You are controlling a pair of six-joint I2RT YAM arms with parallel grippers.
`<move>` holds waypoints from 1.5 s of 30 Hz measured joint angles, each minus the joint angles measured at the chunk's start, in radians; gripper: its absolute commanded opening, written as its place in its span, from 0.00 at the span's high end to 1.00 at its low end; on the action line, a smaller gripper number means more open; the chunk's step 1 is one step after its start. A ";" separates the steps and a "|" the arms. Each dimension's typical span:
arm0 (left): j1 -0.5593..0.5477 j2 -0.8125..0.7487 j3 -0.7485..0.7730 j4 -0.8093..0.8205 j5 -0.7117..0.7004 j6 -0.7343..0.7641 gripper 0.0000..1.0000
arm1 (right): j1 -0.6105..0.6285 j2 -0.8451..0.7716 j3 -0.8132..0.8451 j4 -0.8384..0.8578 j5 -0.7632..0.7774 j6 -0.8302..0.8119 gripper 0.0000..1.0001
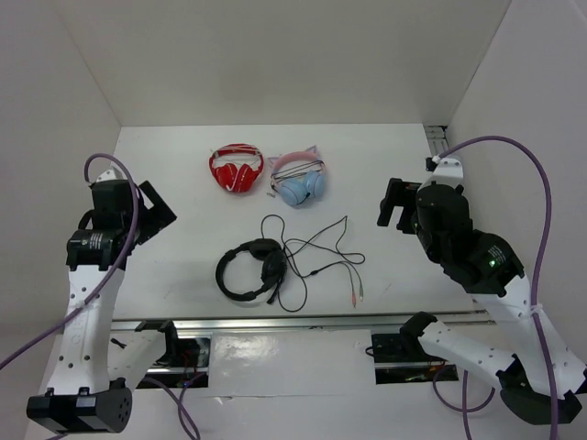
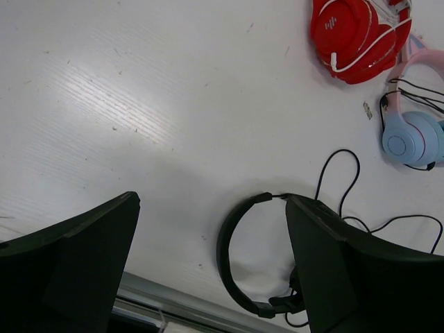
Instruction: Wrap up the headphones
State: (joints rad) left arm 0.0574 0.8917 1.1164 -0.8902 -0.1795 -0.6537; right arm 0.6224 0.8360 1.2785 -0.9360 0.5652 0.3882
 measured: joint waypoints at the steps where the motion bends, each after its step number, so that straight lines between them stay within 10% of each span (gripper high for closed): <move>1: -0.007 0.000 0.000 0.000 0.000 0.000 0.00 | 0.000 0.000 0.000 0.001 -0.002 -0.001 0.00; 17: -0.053 -0.050 -0.056 0.063 0.105 -0.006 0.00 | 0.000 0.025 0.001 0.013 -0.051 -0.011 0.00; 30: -0.397 0.266 -0.381 0.219 0.045 -0.209 0.05 | 0.000 0.142 -0.072 0.168 -0.201 -0.005 0.00; 45: -0.537 0.320 -0.484 0.233 -0.040 -0.396 0.37 | 0.000 0.142 -0.174 0.273 -0.270 -0.003 0.00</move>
State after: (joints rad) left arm -0.4797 1.2114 0.6323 -0.6575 -0.2195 -1.0496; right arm 0.6224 0.9779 1.1046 -0.6632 0.2955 0.3851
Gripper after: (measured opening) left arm 0.658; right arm 0.999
